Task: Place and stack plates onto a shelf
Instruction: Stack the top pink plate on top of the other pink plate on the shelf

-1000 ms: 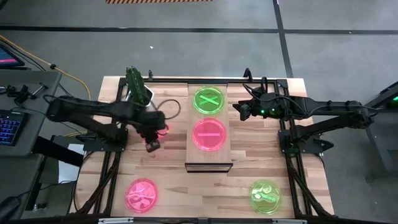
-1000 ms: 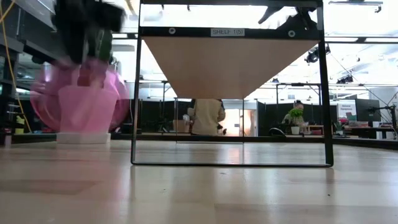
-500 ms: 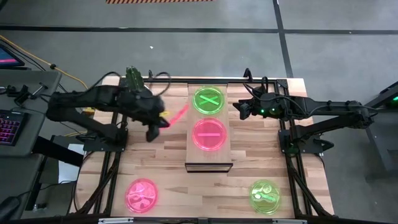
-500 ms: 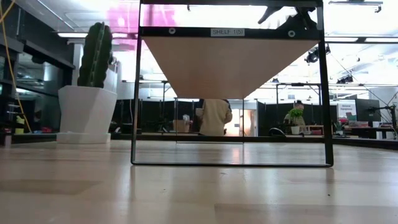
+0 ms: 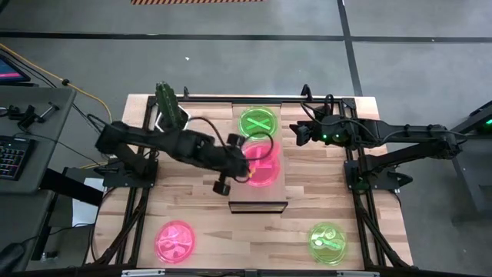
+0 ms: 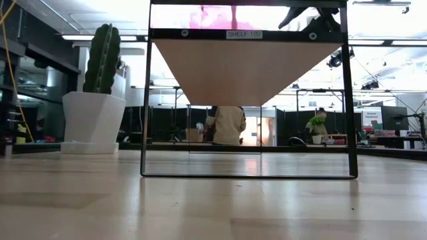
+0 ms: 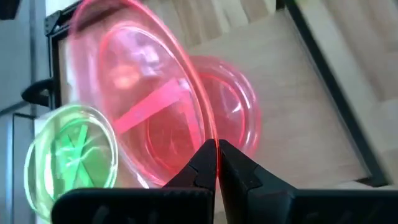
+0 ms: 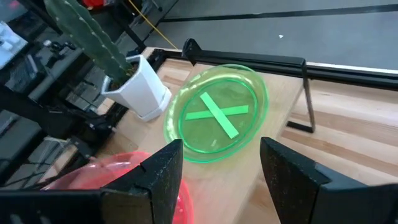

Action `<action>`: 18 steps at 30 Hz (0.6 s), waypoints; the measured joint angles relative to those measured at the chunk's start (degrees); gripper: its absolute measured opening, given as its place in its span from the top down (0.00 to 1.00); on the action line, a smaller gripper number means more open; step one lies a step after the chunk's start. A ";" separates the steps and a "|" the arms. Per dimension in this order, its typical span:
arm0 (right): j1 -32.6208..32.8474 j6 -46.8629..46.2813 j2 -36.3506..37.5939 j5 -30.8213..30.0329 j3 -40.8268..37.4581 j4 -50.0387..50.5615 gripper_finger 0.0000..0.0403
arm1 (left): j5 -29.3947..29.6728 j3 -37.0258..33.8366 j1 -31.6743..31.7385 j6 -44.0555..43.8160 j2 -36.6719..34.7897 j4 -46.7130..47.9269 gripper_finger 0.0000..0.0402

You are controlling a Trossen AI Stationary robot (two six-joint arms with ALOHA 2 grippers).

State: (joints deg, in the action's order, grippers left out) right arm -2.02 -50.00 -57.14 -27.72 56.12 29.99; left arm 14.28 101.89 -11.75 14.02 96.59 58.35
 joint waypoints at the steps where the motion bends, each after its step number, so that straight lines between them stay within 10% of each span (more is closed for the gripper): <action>1: 0.00 0.08 0.02 -0.16 0.00 0.44 0.51 | 0.78 0.06 -0.29 0.93 0.80 -0.20 1.00; 18: 0.00 1.47 0.00 -0.96 0.00 1.58 0.51 | -0.69 0.13 -1.77 1.04 5.85 -0.24 0.99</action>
State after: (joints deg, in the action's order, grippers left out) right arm -2.02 -48.53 -57.14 -28.69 56.12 31.57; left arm 13.59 102.02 -13.52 15.06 102.43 58.11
